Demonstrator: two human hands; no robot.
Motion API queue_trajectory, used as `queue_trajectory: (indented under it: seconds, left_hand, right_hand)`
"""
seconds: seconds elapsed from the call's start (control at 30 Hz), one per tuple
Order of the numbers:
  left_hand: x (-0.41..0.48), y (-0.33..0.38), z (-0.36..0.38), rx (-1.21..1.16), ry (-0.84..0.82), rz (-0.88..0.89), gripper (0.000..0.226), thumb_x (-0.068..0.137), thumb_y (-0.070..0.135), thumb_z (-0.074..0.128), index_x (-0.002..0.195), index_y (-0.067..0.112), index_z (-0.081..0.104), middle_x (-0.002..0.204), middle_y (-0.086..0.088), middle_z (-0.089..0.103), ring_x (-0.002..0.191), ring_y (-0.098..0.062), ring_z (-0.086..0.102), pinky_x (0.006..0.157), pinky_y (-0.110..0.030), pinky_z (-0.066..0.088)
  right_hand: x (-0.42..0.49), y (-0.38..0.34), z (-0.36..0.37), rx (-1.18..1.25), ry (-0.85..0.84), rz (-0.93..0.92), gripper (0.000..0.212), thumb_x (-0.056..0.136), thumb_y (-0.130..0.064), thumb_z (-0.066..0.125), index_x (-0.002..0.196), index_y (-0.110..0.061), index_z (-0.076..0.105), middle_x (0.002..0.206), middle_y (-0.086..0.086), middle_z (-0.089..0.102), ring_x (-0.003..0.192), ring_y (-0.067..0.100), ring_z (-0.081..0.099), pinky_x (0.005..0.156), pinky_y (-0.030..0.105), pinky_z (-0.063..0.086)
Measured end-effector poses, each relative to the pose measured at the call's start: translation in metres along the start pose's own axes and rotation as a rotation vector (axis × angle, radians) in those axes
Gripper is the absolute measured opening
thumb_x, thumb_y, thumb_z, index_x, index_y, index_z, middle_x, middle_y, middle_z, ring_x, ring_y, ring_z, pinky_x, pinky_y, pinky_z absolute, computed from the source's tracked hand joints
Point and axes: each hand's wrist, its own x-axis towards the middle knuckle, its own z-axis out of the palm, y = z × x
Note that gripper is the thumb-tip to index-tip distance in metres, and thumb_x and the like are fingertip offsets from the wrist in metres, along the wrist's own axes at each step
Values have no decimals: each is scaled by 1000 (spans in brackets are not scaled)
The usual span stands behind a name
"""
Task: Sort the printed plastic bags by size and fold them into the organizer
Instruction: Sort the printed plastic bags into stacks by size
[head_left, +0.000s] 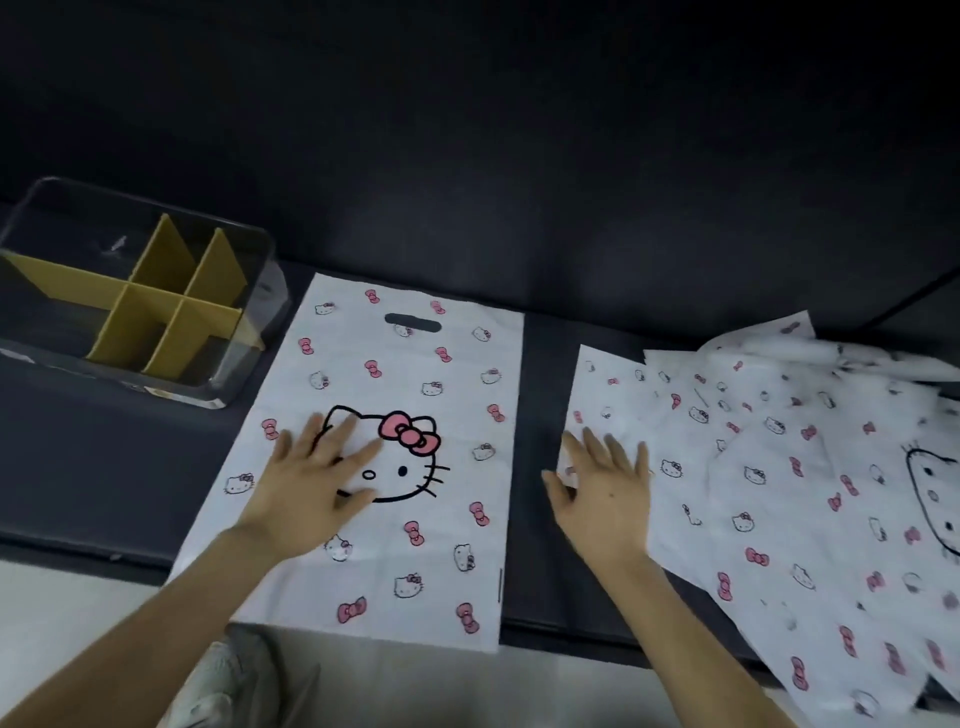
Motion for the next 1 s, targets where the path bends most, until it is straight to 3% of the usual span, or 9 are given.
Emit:
queue_trajectory:
  seconds: [0.13,0.23,0.33,0.47,0.6,0.77,0.83,0.9,1.0]
  left_hand:
    - [4,22,-13,-98,116,-45,61,89,57,30,129,20,58,132,-19,54,117,-52,48,91,-62,40]
    - [14,72,-26,-274,227,-39,53,83,42,42,115,9,68,116,-18,65,107,-46,59,87,-55,49]
    - [23,138,-38,-577,218,-133,33,90,26,58,118,9,66,118,-11,63,110,-34,58,94,-38,44]
    - [34,207,-57,-1110,38,-263,30,94,34,56,111,13,66,103,2,65,98,-16,62,84,-16,43]
    - [44,247,-82,-1599,-148,-357,32,94,43,52,97,13,64,98,-2,66,91,-18,67,85,-34,55]
    - [56,263,-80,-1488,-143,-372,18,92,35,57,91,18,57,101,-1,60,90,-19,64,93,-42,51]
    - [61,265,-75,-1434,-130,-366,15,89,34,58,86,19,57,97,-4,59,87,-20,63,94,-45,50]
    - [67,270,-70,-1425,-156,-383,25,91,31,57,109,14,61,112,-7,59,88,-18,63,94,-42,50]
    - [76,281,-69,-1516,-240,-449,40,92,40,57,115,7,58,113,-10,59,86,-20,66,82,-35,57]
  right_hand:
    - [-35,82,-5,-115,-256,357,71,84,-61,54,132,-9,53,134,15,53,122,41,49,107,56,24]
    - [-51,109,1,1,-190,279,74,95,-63,20,95,-9,71,96,6,68,76,31,65,70,40,51]
    - [-53,106,-14,93,32,297,57,94,-49,31,71,-15,71,59,-2,64,47,20,58,50,23,45]
    - [-56,108,-51,357,74,507,46,101,-43,31,98,-17,68,75,-1,63,81,29,63,71,31,44]
    - [-55,110,-67,609,66,485,32,99,-36,43,113,-22,68,80,-11,61,77,17,61,80,26,44]
    - [-58,122,-23,61,-302,397,54,93,-51,45,138,-20,43,146,-1,39,136,26,32,107,39,28]
    - [-65,124,-13,179,-212,418,31,91,-34,58,119,-21,62,126,0,57,121,28,50,80,36,46]
    - [-75,124,-19,241,-37,396,10,73,-15,79,73,-21,70,74,-2,64,72,23,63,45,19,30]
    - [-84,125,-26,384,53,537,26,80,-28,72,60,-25,55,59,-4,54,62,19,49,46,21,29]
